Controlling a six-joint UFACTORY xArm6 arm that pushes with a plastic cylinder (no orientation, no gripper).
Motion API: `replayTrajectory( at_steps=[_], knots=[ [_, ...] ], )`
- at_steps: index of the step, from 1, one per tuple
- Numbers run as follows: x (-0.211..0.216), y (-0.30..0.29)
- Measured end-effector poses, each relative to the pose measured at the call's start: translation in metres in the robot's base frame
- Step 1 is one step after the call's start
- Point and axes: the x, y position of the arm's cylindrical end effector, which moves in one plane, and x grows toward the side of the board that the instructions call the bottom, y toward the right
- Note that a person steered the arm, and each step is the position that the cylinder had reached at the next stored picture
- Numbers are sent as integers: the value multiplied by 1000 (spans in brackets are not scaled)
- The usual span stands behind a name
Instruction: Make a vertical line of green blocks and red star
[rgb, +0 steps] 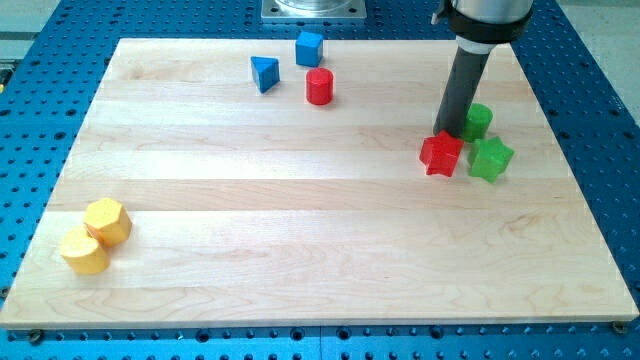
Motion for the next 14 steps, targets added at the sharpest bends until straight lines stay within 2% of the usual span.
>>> replayTrajectory(
  at_steps=[2, 3, 4, 5, 6, 7, 8, 9, 10, 11, 12, 13, 14],
  knots=[
    [-5, 44],
    [8, 13],
    [45, -30],
    [67, -39],
    [53, -98],
    [107, -77],
    [145, -14],
    [128, -40],
    [89, -62],
    [86, -9],
    [123, 33],
    [98, 1],
    [56, 5]
  ],
)
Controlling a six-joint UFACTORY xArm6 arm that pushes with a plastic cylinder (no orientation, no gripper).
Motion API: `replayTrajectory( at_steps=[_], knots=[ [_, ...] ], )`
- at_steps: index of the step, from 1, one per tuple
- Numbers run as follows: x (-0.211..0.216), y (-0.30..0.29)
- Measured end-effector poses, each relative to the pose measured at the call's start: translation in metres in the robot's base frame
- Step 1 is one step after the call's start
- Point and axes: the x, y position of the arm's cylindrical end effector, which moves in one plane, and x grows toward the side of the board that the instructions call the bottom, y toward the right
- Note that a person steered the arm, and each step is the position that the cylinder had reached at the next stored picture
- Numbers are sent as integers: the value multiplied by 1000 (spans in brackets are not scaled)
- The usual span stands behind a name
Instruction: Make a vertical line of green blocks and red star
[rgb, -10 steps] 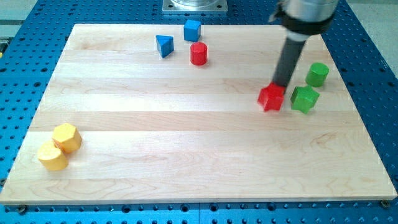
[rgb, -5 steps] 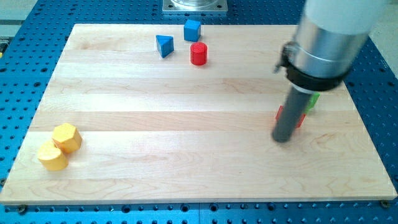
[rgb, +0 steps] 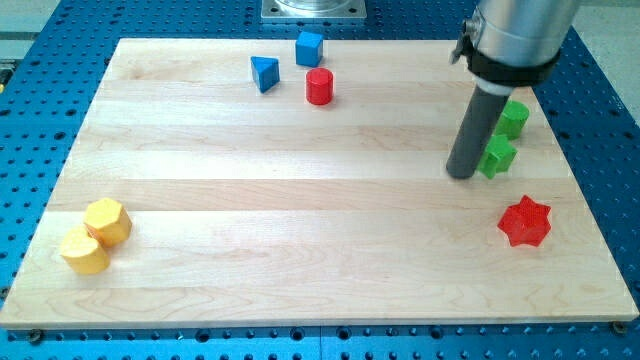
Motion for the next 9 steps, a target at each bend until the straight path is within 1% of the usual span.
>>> replayTrajectory(
  at_steps=[1, 2, 3, 4, 5, 6, 7, 8, 9],
  knots=[
    [-8, 12],
    [-5, 7],
    [6, 36],
    [21, 50],
    [32, 34],
    [82, -44],
    [117, -3],
    [117, 46],
    [102, 50]
  ],
)
